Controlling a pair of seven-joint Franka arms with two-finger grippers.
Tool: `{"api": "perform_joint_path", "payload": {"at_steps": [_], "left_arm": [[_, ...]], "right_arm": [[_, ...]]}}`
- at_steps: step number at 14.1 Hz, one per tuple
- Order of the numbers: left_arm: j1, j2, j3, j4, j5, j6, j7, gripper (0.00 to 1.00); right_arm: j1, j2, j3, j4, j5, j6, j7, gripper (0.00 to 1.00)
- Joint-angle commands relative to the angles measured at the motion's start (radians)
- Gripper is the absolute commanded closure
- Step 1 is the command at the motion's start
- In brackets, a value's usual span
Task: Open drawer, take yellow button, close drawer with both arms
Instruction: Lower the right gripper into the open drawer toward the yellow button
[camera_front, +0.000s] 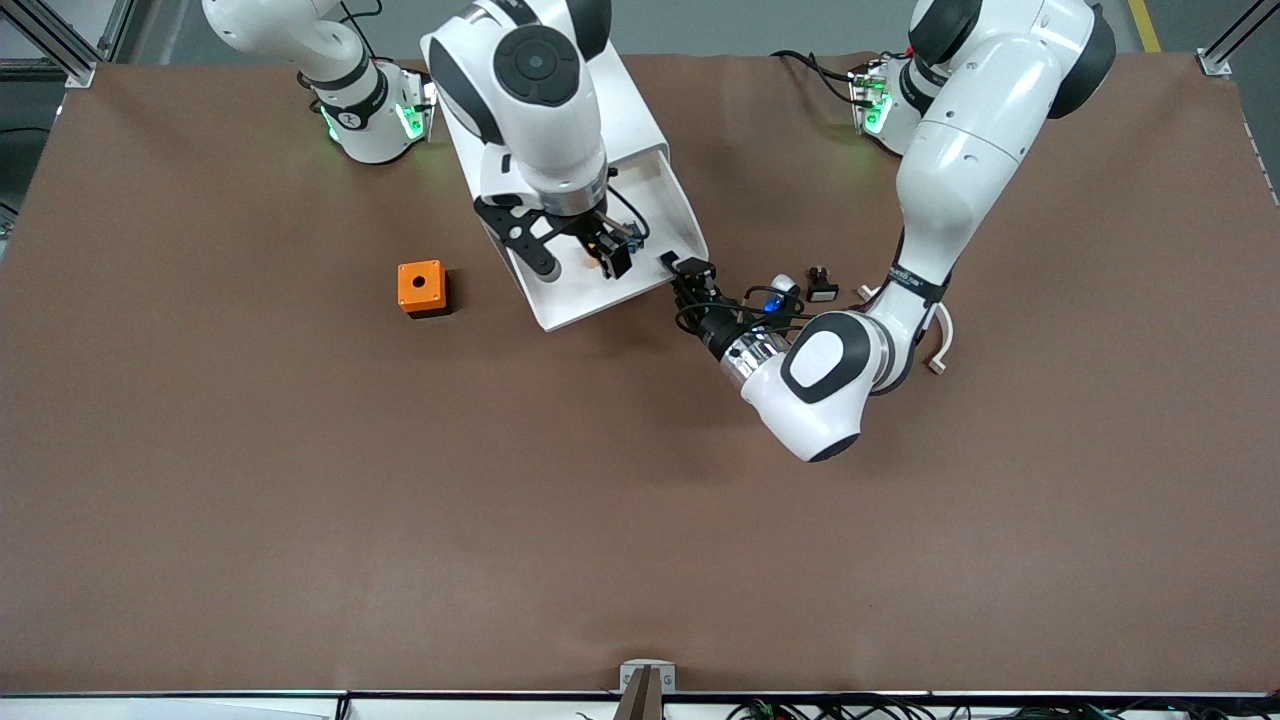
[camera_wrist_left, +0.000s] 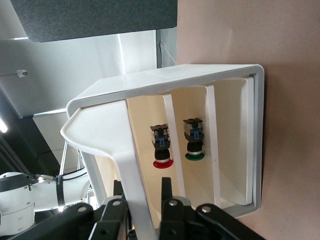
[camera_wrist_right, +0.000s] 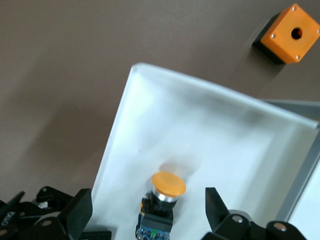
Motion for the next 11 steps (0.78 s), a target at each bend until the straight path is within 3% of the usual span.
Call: {"api": "perform_joint_path", "payload": {"at_steps": [1, 2, 7, 11], "left_arm": [[0.003, -0.008, -0.003, -0.003, -0.008, 0.012, 0.104, 0.30], [0.001, -0.008, -0.006, 0.006, -0.011, 0.012, 0.136, 0.01], [0.030, -0.010, -0.012, 0.035, -0.059, 0.004, 0.264, 0.00], [0.058, -0.002, -0.008, 0.110, -0.059, -0.023, 0.377, 0.00]], "right_arm": [[0.034, 0.008, -0.012, -0.015, 0.012, 0.030, 0.050, 0.00], [0.041, 0.011, -0.012, -0.015, 0.012, 0.035, 0.063, 0.00], [0.064, 0.031, -0.012, -0.026, 0.010, 0.062, 0.101, 0.00], [0.070, 0.035, -0.012, -0.060, 0.012, 0.090, 0.104, 0.00]]}}
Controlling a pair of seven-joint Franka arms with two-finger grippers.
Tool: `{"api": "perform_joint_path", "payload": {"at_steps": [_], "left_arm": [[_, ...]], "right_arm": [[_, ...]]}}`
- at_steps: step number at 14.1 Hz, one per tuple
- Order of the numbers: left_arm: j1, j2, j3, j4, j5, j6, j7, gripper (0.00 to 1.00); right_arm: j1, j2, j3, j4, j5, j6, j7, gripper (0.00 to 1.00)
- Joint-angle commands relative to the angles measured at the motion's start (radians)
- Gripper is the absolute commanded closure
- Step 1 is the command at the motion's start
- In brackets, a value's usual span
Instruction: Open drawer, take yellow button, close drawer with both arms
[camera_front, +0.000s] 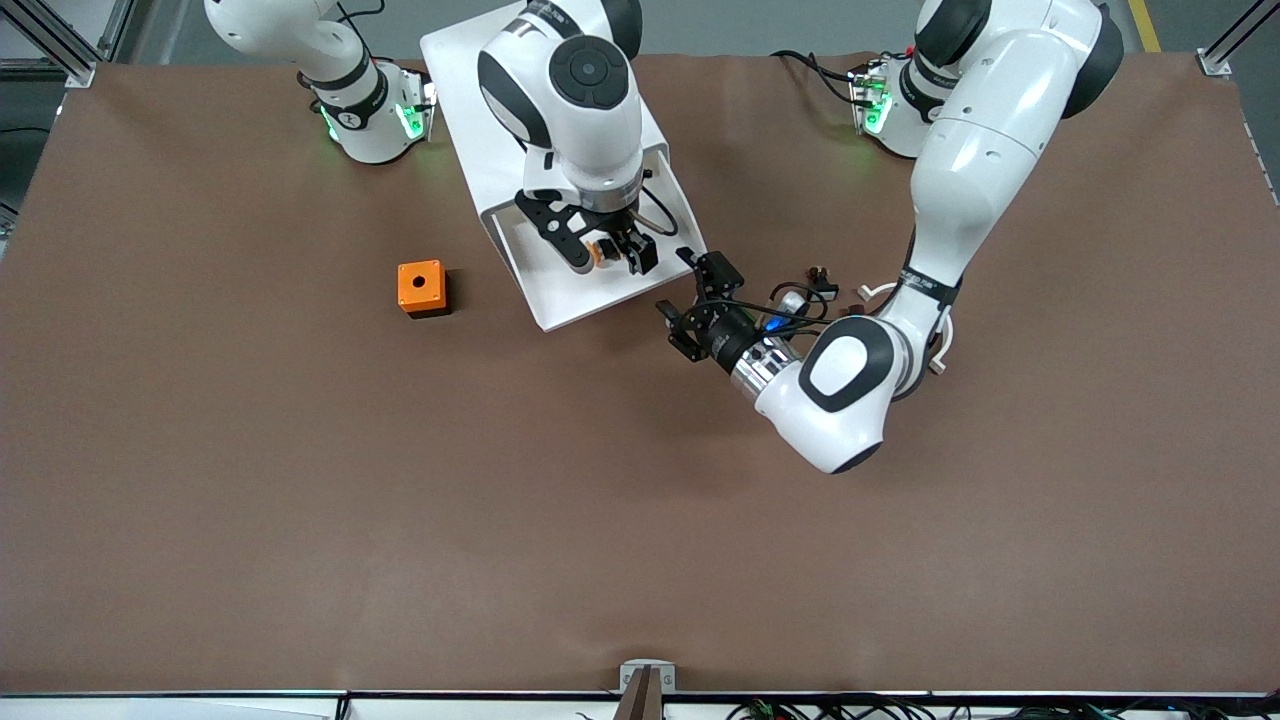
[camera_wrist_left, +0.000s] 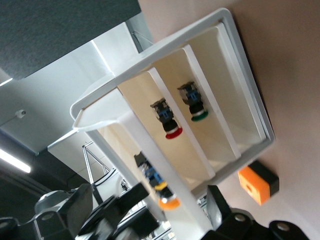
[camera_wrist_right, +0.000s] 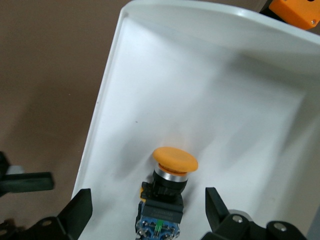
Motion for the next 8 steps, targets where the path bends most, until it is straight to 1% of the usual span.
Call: {"api": "perform_joint_path", "payload": {"at_steps": [1, 3, 4, 6, 8], "left_arm": [[0.030, 0.000, -0.001, 0.038, -0.014, -0.018, 0.109, 0.00], [0.035, -0.008, 0.017, 0.044, -0.001, -0.020, 0.259, 0.00], [0.033, -0.009, 0.043, 0.044, 0.001, -0.020, 0.313, 0.00], [0.024, -0.020, 0.066, 0.074, 0.027, -0.017, 0.460, 0.00], [0.022, -0.047, 0.068, 0.085, 0.096, 0.008, 0.600, 0.00]], "right_arm": [[0.021, 0.001, -0.012, -0.022, 0.012, 0.016, 0.017, 0.00], [0.023, 0.003, -0.012, -0.022, 0.012, 0.018, 0.052, 0.02], [0.024, 0.004, -0.012, -0.022, 0.012, 0.018, 0.053, 0.04], [0.037, 0.006, -0.012, -0.022, 0.012, 0.018, 0.053, 0.08], [0.040, 0.006, -0.012, -0.022, 0.013, 0.016, 0.053, 0.17]]}}
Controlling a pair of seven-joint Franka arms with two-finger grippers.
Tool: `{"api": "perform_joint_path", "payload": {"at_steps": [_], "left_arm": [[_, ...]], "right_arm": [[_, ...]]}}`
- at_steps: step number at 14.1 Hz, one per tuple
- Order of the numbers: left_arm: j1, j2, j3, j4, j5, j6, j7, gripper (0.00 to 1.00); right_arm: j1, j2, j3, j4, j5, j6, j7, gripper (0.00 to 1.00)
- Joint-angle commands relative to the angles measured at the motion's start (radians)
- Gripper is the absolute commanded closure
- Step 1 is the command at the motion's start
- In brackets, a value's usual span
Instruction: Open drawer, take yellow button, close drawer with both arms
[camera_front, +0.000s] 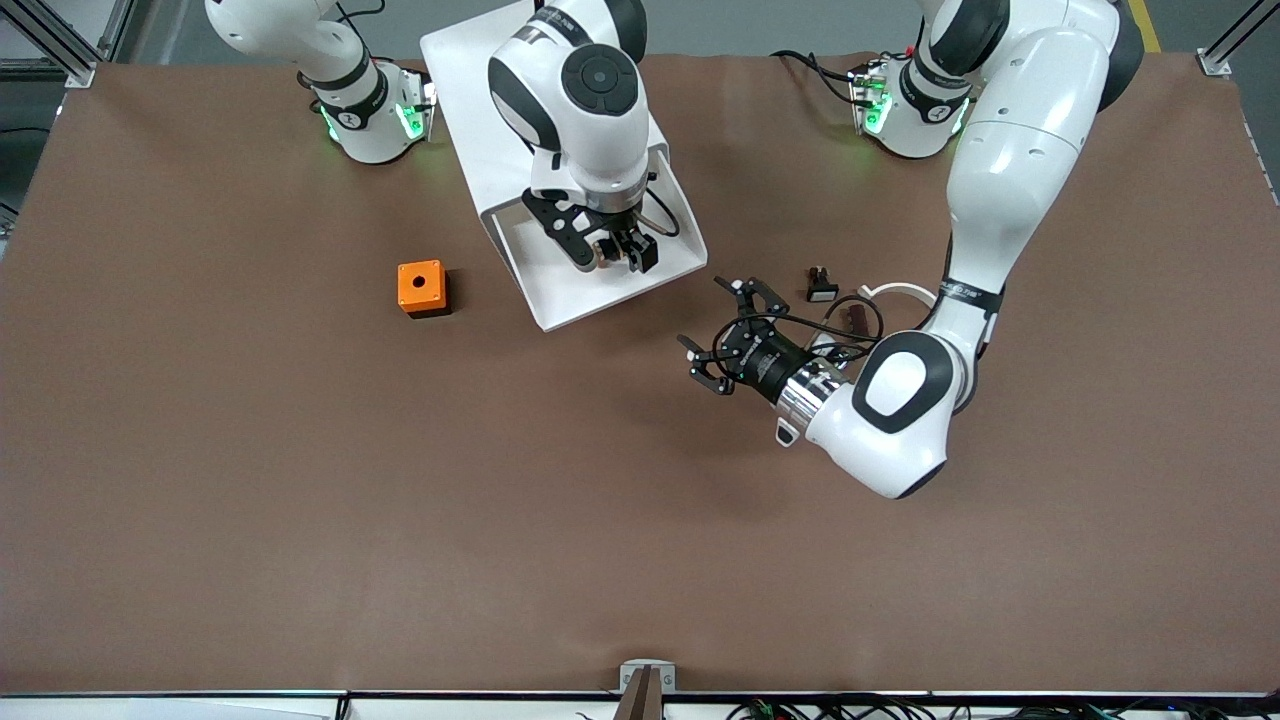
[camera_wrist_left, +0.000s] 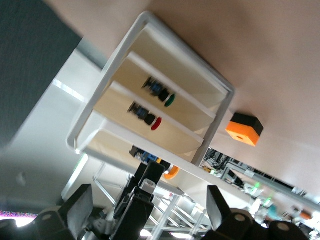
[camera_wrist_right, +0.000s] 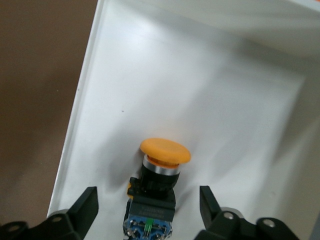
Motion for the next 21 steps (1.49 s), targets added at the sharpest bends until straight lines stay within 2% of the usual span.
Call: {"api": "perform_joint_path", "payload": {"at_steps": [1, 4, 6, 7, 8, 10, 11, 13, 15, 17, 21], "left_arm": [[-0.013, -0.065, 0.016, 0.014, 0.100, 0.025, 0.158, 0.00], [-0.036, -0.122, 0.016, 0.013, 0.218, 0.100, 0.232, 0.00], [-0.067, -0.162, 0.010, 0.010, 0.322, 0.188, 0.238, 0.00], [-0.070, -0.168, 0.007, 0.008, 0.350, 0.208, 0.252, 0.00], [-0.072, -0.168, 0.004, 0.008, 0.373, 0.216, 0.284, 0.00], [-0.091, -0.185, 0.005, 0.007, 0.433, 0.255, 0.333, 0.00], [-0.101, -0.188, 0.004, 0.005, 0.476, 0.274, 0.346, 0.00], [-0.134, -0.196, 0.004, -0.007, 0.586, 0.353, 0.346, 0.00], [-0.174, -0.203, -0.011, -0.019, 0.697, 0.426, 0.344, 0.00], [-0.196, -0.203, -0.013, -0.022, 0.752, 0.450, 0.346, 0.00], [-0.271, -0.203, -0.013, -0.027, 0.842, 0.467, 0.344, 0.00]], "right_arm": [[0.021, 0.001, -0.012, -0.003, 0.015, 0.009, 0.015, 0.22], [0.033, 0.012, -0.012, -0.003, 0.015, 0.009, 0.015, 0.27], [0.036, 0.014, -0.012, -0.003, 0.015, 0.007, 0.015, 0.35], [0.035, 0.012, -0.012, -0.003, 0.015, 0.007, 0.013, 0.46], [0.036, 0.012, -0.012, 0.000, 0.015, 0.007, 0.013, 0.64], [0.033, 0.012, -0.012, 0.009, 0.016, 0.004, 0.009, 0.94], [0.026, 0.011, -0.012, 0.015, 0.016, 0.001, 0.004, 0.98], [-0.007, 0.011, -0.013, 0.060, 0.019, -0.020, -0.002, 1.00], [-0.063, 0.009, -0.013, 0.141, 0.041, -0.114, -0.077, 1.00], [-0.144, 0.006, -0.016, 0.196, 0.070, -0.212, -0.239, 1.00], [-0.316, -0.008, -0.021, 0.186, 0.061, -0.309, -0.592, 1.00]]}}
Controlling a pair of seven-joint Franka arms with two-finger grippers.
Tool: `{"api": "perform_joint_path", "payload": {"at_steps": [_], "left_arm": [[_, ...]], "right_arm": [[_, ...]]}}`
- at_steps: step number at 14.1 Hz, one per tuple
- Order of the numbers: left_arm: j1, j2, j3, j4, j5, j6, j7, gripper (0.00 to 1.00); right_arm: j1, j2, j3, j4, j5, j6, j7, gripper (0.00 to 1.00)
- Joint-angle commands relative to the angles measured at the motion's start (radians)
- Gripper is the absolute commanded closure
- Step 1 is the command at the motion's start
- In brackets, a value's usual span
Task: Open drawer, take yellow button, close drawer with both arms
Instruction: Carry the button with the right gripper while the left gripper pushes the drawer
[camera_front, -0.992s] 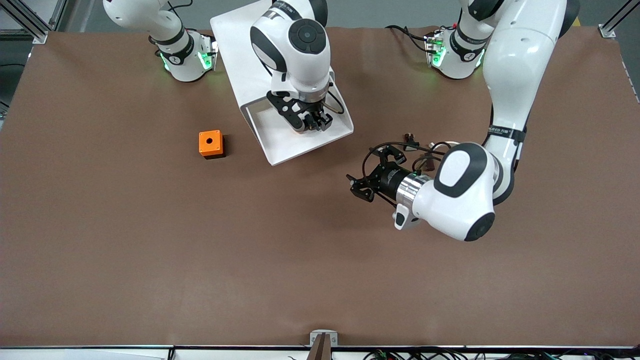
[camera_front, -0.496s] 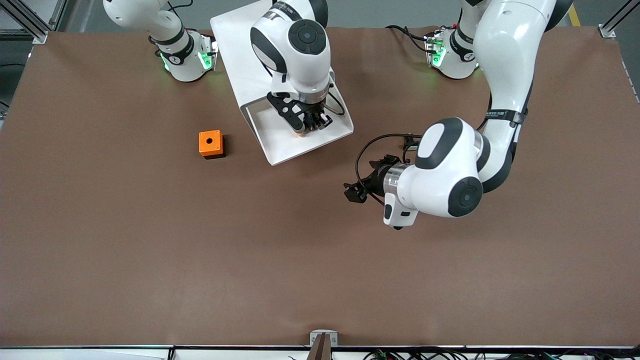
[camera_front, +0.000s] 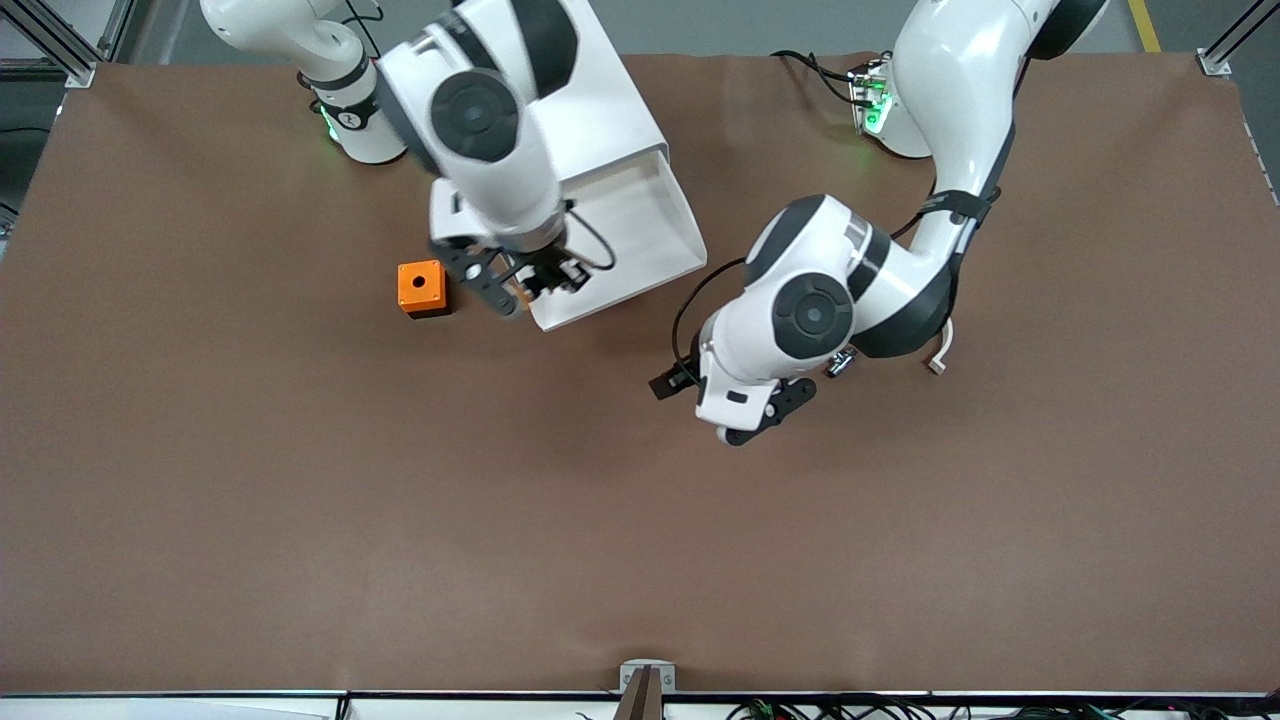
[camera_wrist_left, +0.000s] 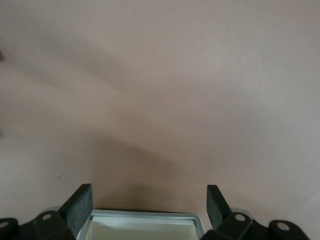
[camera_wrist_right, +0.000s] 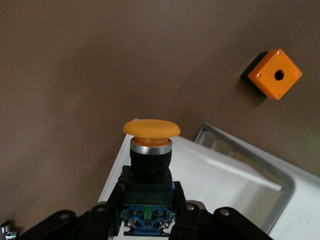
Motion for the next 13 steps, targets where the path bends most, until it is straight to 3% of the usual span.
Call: {"api": "perform_joint_path", "payload": {"at_steps": [1, 5, 9, 13], "left_arm": [[-0.049, -0.034, 0.005, -0.052, 0.073, 0.020, 0.013, 0.00], [-0.101, -0.023, 0.005, -0.078, 0.156, 0.037, 0.002, 0.00], [-0.127, -0.030, 0.003, -0.095, 0.186, 0.069, -0.004, 0.00], [-0.144, -0.030, -0.001, -0.094, 0.171, 0.069, -0.006, 0.00]], "right_arm": [[-0.127, -0.012, 0.012, -0.021, 0.007, -0.047, -0.234, 1.00], [-0.286, -0.009, 0.012, -0.092, -0.098, -0.024, -0.550, 1.00], [-0.445, -0.010, 0.012, -0.226, -0.102, 0.130, -0.817, 1.00], [-0.539, -0.015, 0.012, -0.348, -0.103, 0.276, -0.974, 1.00]]}}
